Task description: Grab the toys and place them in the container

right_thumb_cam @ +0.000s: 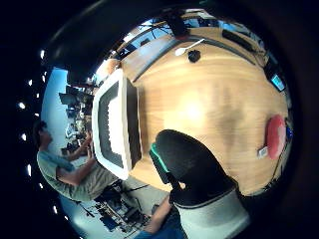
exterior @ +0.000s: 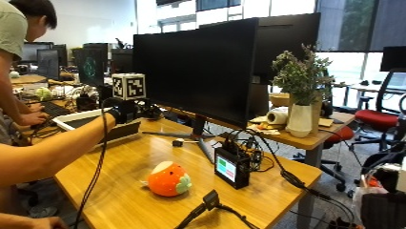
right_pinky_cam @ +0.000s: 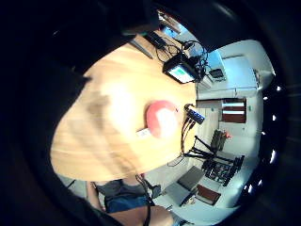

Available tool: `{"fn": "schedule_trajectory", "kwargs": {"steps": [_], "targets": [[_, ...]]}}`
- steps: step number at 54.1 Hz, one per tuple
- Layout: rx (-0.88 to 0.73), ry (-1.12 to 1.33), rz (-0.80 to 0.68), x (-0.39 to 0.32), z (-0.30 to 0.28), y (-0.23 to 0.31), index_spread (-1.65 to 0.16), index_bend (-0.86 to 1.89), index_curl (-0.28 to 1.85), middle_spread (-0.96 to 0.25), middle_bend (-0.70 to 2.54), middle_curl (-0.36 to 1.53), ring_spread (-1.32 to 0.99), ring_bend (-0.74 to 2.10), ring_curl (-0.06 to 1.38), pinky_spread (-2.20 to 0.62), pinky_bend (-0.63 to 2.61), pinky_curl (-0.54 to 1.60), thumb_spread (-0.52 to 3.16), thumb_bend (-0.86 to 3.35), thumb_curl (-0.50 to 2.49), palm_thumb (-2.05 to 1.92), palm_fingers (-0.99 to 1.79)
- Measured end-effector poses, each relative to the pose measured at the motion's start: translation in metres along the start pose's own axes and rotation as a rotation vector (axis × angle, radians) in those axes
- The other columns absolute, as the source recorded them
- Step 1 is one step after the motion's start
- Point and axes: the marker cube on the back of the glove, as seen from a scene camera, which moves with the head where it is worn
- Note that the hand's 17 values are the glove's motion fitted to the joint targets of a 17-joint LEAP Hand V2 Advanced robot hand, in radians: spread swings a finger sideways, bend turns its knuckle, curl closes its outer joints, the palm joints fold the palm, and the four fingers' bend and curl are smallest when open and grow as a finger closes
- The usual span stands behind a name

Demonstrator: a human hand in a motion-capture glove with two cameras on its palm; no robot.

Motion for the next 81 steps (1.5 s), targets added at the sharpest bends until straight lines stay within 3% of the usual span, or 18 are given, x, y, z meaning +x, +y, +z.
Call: {"fn": "schedule_trajectory", "kwargs": {"steps": [8,19,41,51,81], "targets": [[0.023,-0.004,-0.032,0.002,-0.001,0.009,-0.21,0.13,0.07,-0.04,0.16,0.06,-0.03,0.33,0.08,0.05,0.69,0.21,0.83,-0.02,0.07,-0.03,0.06],[0.041,-0.001,-0.069,0.006,-0.003,0.017,-0.27,0.15,0.13,-0.04,0.20,0.15,-0.05,0.40,0.13,0.06,0.74,0.25,1.07,-0.04,0.13,-0.06,0.00],[0.033,0.013,-0.032,0.084,-0.006,0.049,-0.29,0.15,0.21,-0.04,0.20,0.26,-0.07,0.46,0.18,0.06,0.76,0.29,1.15,-0.06,0.18,-0.08,-0.05],[0.011,0.022,0.017,0.143,0.004,0.062,-0.29,0.11,0.19,-0.07,0.18,0.27,-0.10,0.57,0.21,0.02,0.98,0.35,1.14,-0.04,0.21,-0.04,0.03],[-0.140,-0.021,0.039,0.244,0.106,0.055,-0.31,0.08,0.16,-0.10,0.18,0.34,-0.10,0.71,0.26,0.00,1.23,0.40,1.10,-0.02,0.30,0.00,-0.08]]}}
